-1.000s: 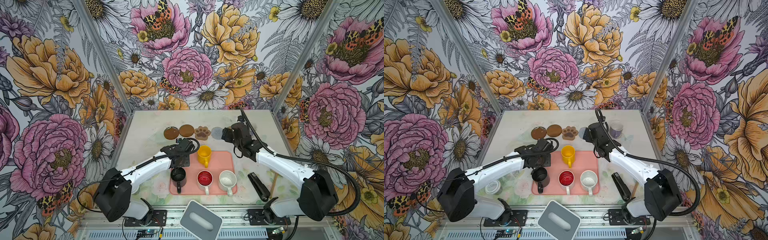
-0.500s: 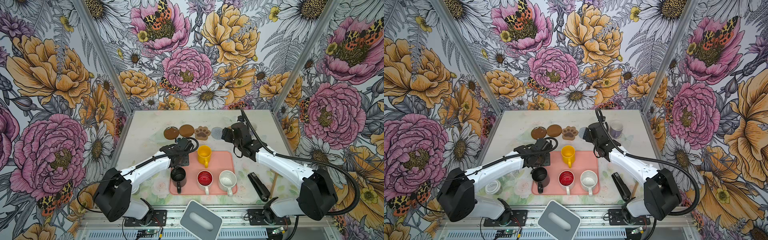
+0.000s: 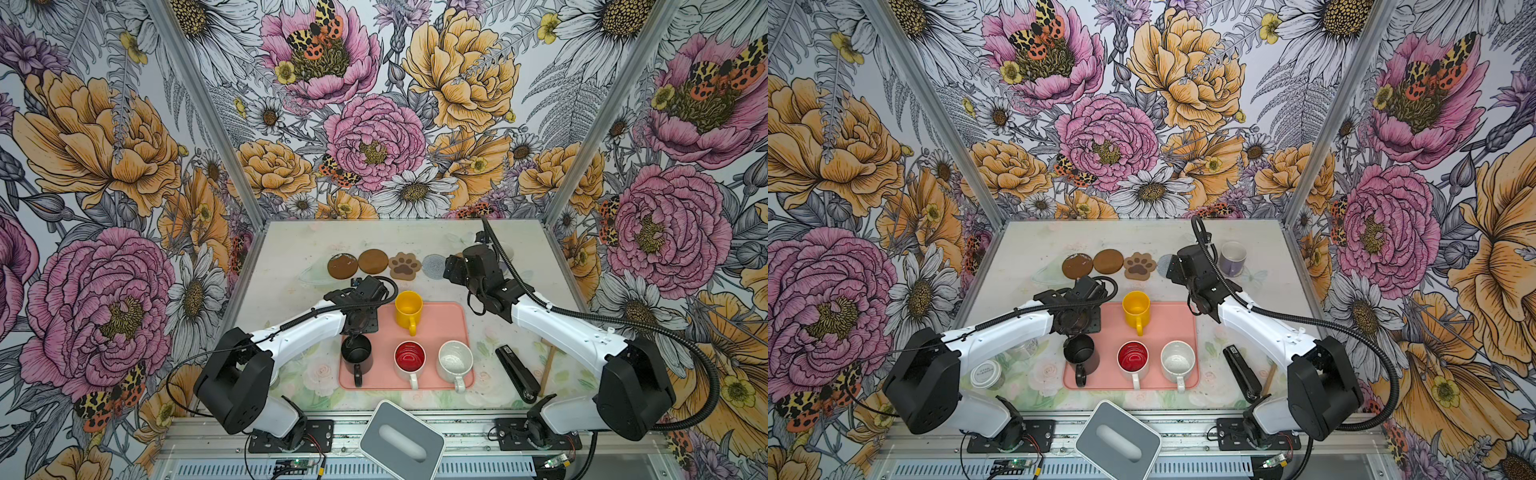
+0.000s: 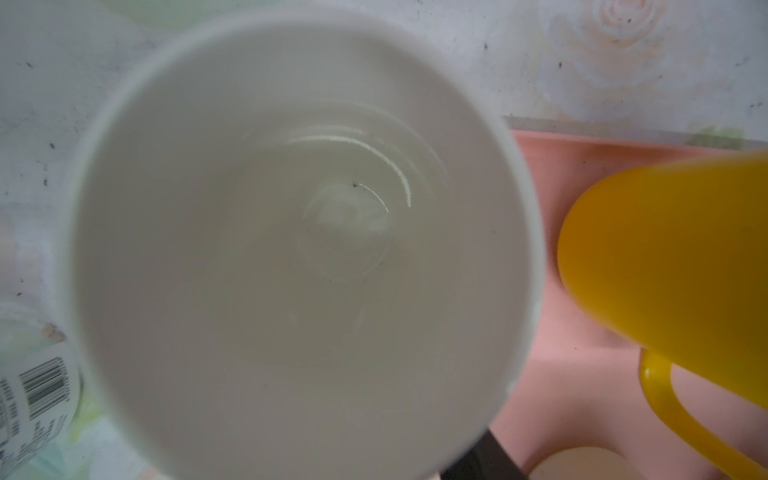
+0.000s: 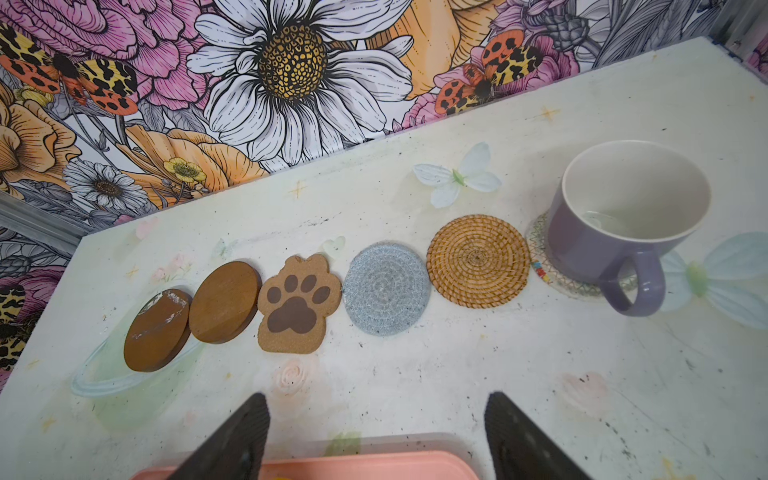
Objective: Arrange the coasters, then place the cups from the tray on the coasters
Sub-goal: 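Close the left gripper on the white mug rim and lift it, then carry the white mug with the left gripper toward the glossy brown coaster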
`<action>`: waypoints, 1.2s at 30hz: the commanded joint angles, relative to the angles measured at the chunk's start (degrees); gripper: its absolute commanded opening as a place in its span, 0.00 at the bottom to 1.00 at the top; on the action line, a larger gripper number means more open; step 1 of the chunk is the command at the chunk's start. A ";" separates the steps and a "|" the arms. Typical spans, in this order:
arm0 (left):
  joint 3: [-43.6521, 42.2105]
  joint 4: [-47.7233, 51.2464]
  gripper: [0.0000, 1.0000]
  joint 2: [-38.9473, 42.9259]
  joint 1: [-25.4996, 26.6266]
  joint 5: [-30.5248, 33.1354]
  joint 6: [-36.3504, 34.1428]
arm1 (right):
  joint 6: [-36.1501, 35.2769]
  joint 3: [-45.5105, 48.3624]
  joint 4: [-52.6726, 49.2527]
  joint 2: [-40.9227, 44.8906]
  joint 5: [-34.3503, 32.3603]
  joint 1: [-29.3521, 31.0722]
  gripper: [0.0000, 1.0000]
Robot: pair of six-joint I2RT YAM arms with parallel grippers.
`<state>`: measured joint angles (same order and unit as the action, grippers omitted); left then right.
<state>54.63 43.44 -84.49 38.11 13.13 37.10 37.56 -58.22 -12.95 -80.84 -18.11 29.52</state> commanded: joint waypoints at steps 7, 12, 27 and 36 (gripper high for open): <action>-0.22 -1.80 0.33 -1.25 -0.76 -0.29 -0.90 | 0.51 0.73 1.39 0.23 0.35 -0.67 0.83; -0.31 -1.82 0.20 -1.38 -1.06 0.30 -0.76 | 0.45 0.96 1.35 0.68 0.22 -0.71 0.83; 0.05 -1.78 0.00 0.37 -0.83 3.02 0.42 | 0.63 1.56 1.35 1.38 0.26 -1.00 0.83; 1.07 -1.78 0.00 6.02 -0.55 8.13 1.21 | 1.10 1.49 1.37 1.36 0.53 -1.04 0.83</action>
<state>54.63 43.48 -81.54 37.32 17.02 37.39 38.04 -56.77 -12.86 -80.64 -18.09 28.77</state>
